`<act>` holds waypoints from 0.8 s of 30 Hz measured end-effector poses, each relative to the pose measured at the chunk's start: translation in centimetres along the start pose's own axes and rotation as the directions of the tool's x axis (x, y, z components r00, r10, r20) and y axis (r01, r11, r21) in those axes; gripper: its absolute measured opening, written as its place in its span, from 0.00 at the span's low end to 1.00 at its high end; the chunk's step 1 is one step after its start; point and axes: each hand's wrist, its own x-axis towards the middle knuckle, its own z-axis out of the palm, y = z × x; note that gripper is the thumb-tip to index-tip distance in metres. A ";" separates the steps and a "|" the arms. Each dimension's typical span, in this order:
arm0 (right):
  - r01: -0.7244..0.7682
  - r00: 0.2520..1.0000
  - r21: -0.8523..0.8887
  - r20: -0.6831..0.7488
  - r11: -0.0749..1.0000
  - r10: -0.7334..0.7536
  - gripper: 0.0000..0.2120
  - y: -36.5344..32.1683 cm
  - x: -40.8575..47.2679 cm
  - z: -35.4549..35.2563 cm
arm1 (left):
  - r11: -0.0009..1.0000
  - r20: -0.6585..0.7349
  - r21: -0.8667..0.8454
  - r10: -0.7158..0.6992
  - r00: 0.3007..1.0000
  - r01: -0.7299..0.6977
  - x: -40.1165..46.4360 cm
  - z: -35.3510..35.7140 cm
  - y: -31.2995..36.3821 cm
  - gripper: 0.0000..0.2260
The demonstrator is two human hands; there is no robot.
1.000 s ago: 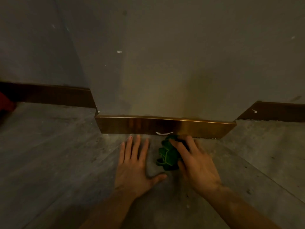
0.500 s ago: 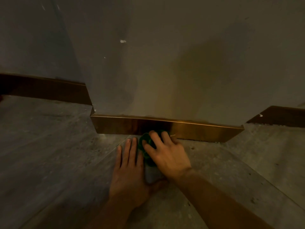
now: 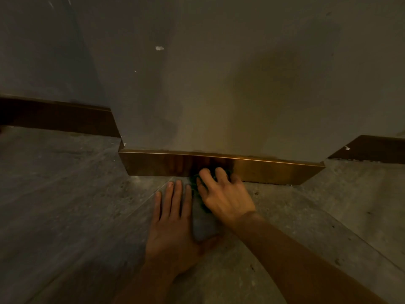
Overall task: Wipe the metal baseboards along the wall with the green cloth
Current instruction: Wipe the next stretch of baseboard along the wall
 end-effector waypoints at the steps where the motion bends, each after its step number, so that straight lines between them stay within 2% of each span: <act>1: -0.003 1.000 -0.006 0.003 1.000 0.003 0.13 0.3 -0.3 0.0 | 1.000 -0.002 -0.004 0.001 1.000 -0.001 0.0 0.0 0.0 0.55; 17: -0.072 0.972 -0.004 0.226 0.997 0.071 0.18 3.2 -2.7 -0.6 | 1.000 0.034 0.002 -0.013 0.999 0.013 0.0 -0.5 0.0 0.56; 21: -0.068 0.969 0.004 0.236 0.998 0.065 0.25 3.5 -2.8 -1.3 | 1.000 0.027 0.015 -0.004 1.000 0.003 0.0 -0.6 0.0 0.55; 24: -0.063 0.968 -0.002 0.243 0.998 0.062 0.23 3.4 -2.9 -1.3 | 1.000 0.024 0.003 0.002 1.000 -0.002 0.0 -0.6 0.1 0.55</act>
